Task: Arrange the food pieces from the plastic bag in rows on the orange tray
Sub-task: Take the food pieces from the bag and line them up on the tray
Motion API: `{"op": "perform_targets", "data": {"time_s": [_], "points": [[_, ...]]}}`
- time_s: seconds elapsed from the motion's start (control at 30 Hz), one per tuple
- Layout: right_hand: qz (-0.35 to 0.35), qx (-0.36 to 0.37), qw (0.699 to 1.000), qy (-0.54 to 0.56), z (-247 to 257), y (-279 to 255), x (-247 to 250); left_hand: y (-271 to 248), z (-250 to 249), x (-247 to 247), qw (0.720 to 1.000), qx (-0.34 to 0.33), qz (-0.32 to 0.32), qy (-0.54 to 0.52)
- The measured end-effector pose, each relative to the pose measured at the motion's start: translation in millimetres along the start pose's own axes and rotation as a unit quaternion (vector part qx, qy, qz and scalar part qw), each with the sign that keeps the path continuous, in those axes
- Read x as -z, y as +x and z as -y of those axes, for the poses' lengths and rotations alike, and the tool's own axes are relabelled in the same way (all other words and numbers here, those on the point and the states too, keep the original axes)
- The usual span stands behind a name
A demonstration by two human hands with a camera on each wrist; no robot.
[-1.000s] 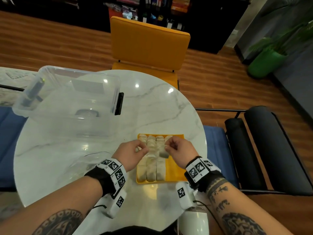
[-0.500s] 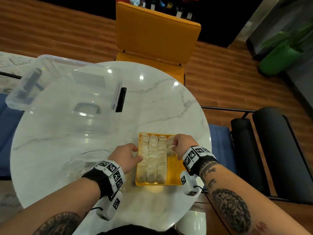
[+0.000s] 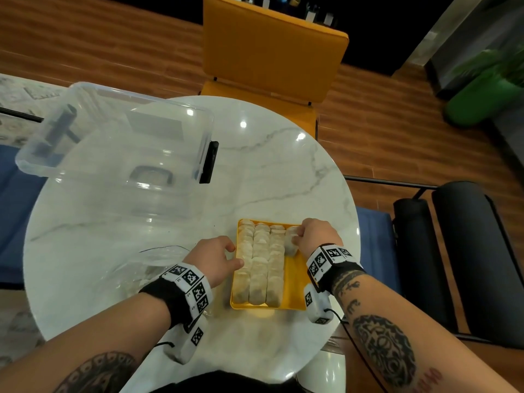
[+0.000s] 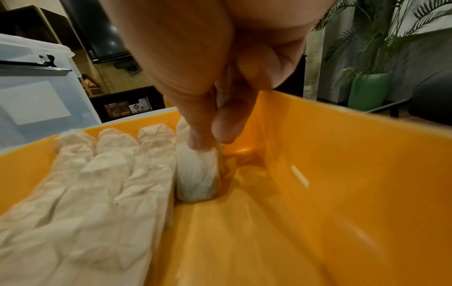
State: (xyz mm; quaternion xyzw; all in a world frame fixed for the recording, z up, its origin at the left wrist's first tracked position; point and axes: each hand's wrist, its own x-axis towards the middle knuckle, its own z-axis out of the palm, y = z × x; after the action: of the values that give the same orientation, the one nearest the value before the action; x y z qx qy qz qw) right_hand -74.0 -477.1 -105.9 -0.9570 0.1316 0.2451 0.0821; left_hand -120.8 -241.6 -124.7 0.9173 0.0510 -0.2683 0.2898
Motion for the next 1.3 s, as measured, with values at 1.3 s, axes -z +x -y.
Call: {"op": "perform_targets", "data": {"time_s": [1.3], "points": [[-0.121,0.142,0.939,0.288,6.3,-114.8,5.9,-43.4,-28.9,16.6,0.958,-0.12,0.003,-0.26]]}}
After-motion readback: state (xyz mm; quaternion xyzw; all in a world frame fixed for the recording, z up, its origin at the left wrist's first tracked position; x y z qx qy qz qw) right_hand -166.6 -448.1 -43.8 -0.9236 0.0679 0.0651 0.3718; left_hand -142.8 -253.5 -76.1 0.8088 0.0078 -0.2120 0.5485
